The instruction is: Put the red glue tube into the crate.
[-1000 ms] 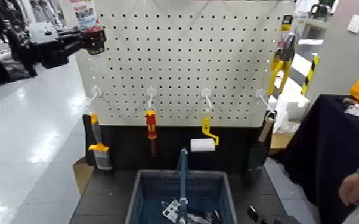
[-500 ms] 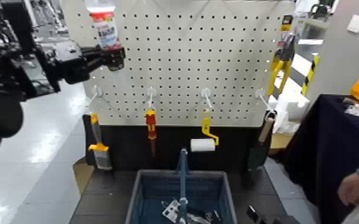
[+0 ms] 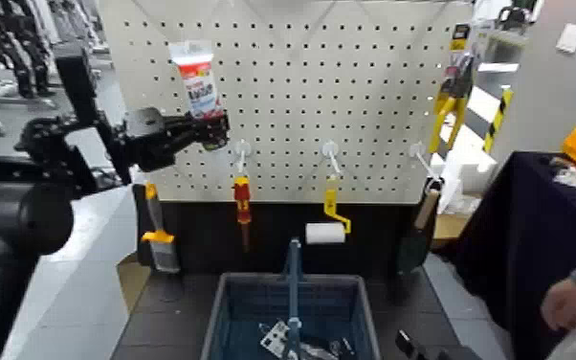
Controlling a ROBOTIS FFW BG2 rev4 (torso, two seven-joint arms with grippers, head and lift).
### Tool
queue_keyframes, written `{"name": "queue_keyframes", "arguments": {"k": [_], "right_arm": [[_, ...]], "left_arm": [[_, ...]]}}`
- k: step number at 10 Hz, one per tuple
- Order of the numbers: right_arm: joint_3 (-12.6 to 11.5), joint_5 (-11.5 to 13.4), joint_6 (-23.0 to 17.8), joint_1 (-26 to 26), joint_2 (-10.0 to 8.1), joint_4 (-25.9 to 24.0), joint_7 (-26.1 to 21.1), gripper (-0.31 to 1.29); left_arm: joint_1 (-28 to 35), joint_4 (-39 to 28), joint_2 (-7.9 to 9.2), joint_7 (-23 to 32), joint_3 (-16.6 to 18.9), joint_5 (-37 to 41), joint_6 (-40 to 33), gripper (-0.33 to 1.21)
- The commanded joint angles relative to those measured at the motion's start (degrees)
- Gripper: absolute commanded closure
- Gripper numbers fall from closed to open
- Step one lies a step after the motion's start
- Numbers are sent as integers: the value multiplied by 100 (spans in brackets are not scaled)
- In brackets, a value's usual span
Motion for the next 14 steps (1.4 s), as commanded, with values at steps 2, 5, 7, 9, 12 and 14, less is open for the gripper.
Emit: {"name": "queue_keyframes", "arguments": {"k": [2,5,7,9,12,14], "right_arm": [[8,-9,17,0,0,0,0,12],[8,-9,26,0,-9,0,0,12],[8,-9,26,9,-9,0,0,12],[8,-18,26,9,-18,0,0,12],[17,-35,35,0,-26,0,0,12],[35,-35,70,-9,-26,0,0,12]], "left_arm": [[302,90,-160,42,-191,244,50,118],[636,64,-257,68,-253,306,181,118],[908,-7,-300,95,-262,323,357,118],[1154,-33,-327,112,-262,306,489,118],[1453,-15,-371,121,-226,139,674,118],[1559,222,-397,51,-288,42,691,118]]}}
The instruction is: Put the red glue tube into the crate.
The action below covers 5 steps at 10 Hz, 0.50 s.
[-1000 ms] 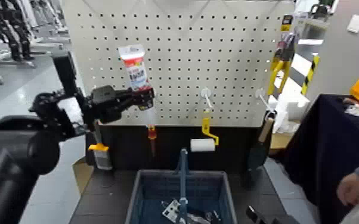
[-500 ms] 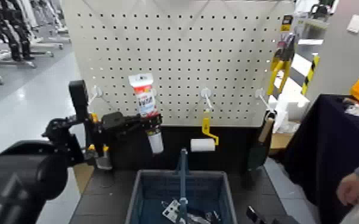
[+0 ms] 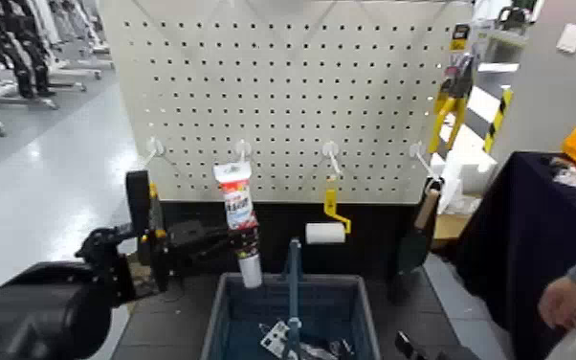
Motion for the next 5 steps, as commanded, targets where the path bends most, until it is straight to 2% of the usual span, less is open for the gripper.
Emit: {"name": "queue_keyframes", "arguments": {"k": [1,5], "right_arm": [[15,-2,22,-10,0,1,0,12],[15,-11,31,-10,9,1,0,12]], "left_arm": [[146,347,-44,-58,-61,-145,-2,118],[199,883,-132,-146,-192,-303,-160,118]]}}
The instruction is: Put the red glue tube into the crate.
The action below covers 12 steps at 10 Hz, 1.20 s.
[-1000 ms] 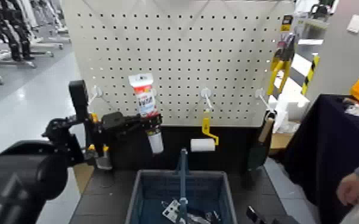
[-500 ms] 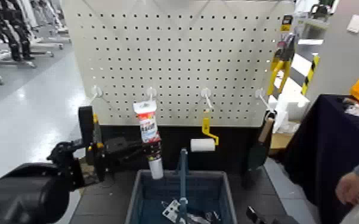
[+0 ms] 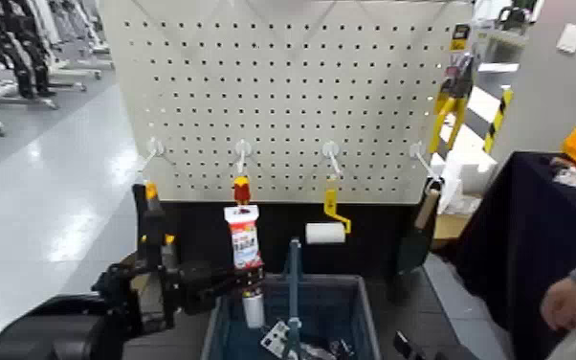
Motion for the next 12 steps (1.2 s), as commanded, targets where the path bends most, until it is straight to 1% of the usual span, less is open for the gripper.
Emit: {"name": "queue_keyframes", "arguments": {"k": [1,3,6,12], "right_arm": [[0,-9,12,0,5,0,7,12],[9,-26,12,-9,-4,9,7,12],[18,-53,12,-18,-13,18,7,12],[27,-79,12,-35,-30,35,34,12]], "left_arm": [[9,221,-39,-18,-63,-228,-65,118],[0,344,-56,-44,-160,-562,-57,118],[9,555,-83,-62,-257,-772,-100,118],[-35,704,-127,9,-362,-1326,-162,118]]}}
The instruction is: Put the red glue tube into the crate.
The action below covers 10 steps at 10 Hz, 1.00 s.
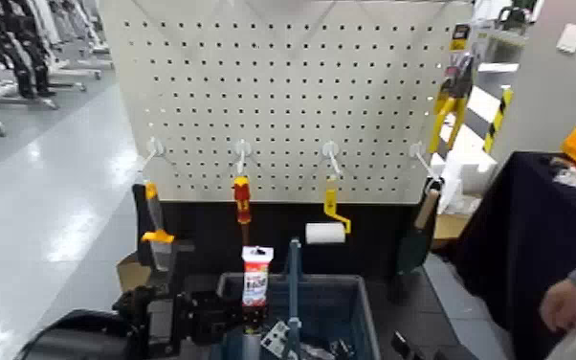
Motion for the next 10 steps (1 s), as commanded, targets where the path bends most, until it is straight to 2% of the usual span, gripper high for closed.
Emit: {"name": "queue_keyframes", "arguments": {"k": [1,3,4,5,6,10], "right_arm": [[2,-11,0,-9,-9,5,7,12],[2,-20,0,-9,-9,5,7,12],[2,-20,0,-9,-9,5,7,12],[2,-29,0,-9,-18,5,16,12],[2,-29,0,-9,-18,5,16,12],[2,-38,0,-9,-26,5,16,12]], "left_arm": [[-19,21,-15,17,-71,-222,5,118],[-37,4,-24,35,-115,-363,49,117],[-45,-40,-24,52,-115,-495,66,93],[-45,-67,-24,70,-106,-486,66,33],[-45,-102,-24,79,-89,-477,40,-11],[-45,-278,-24,202,-62,-328,-101,-27]]}}
